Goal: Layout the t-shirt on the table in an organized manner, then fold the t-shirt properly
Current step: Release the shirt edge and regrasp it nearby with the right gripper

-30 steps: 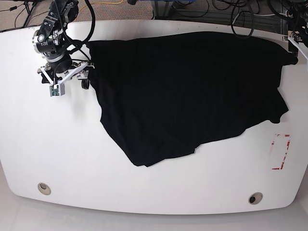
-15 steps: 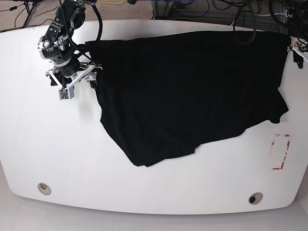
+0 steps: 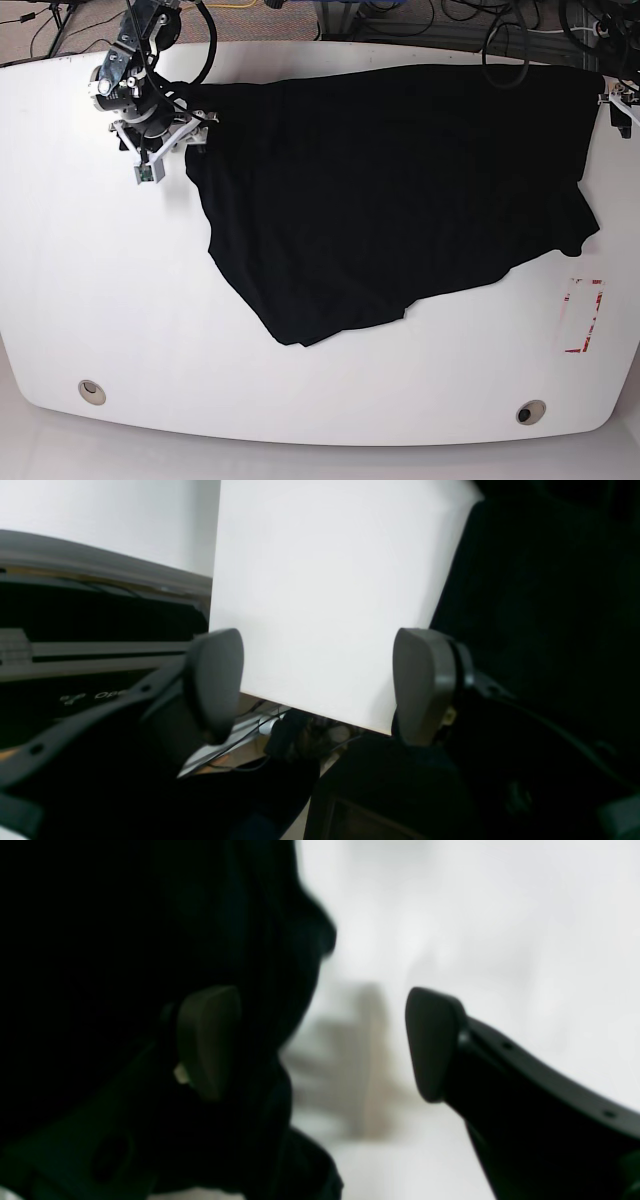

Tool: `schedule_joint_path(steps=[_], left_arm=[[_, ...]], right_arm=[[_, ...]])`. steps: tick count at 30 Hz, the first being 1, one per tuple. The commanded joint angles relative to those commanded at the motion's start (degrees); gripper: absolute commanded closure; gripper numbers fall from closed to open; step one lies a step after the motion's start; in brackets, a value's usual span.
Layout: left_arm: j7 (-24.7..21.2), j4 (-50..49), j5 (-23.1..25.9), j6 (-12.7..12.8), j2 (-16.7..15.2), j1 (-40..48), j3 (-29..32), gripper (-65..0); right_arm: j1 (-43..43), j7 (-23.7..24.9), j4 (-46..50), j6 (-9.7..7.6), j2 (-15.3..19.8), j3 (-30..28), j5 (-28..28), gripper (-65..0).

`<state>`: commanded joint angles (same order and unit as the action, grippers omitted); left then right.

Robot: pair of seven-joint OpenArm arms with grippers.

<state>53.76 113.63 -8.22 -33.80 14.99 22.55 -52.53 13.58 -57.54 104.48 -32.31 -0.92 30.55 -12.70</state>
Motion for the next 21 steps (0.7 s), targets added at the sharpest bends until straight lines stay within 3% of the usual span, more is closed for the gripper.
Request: schedule_joint_path(steps=[4,8,12,18,21], left_arm=[[-0.09,-0.09,-0.26,0.0,0.0,-0.18,0.0,-43.9],[0.18,-0.44,-0.26,0.0,-0.35,-3.25,-0.09,-44.0],[0.18,-2.64,-0.26,0.0,-0.35,-4.22,0.09,-44.0],[2.99,-6.68,-0.53,-0.18,-0.35,-5.36,-0.09,-44.2],[3.78,-9.32,-0.53,-3.78,-0.35,-5.27,-0.44,-44.2]], right_arm=[[0.53,0.0,0.0,0.0,-0.18,0.0,0.0,-36.5],[0.88,0.0,0.0,0.0,-0.35,-0.09,-0.09,-16.5],[1.05,0.0,0.0,0.0,-0.35,-1.58,-0.09,-4.3],[1.14,0.0,0.09,0.0,0.0,-3.78,0.0,-2.4],[1.14,0.0,0.09,0.0,-0.09,-3.87,0.0,-2.4]])
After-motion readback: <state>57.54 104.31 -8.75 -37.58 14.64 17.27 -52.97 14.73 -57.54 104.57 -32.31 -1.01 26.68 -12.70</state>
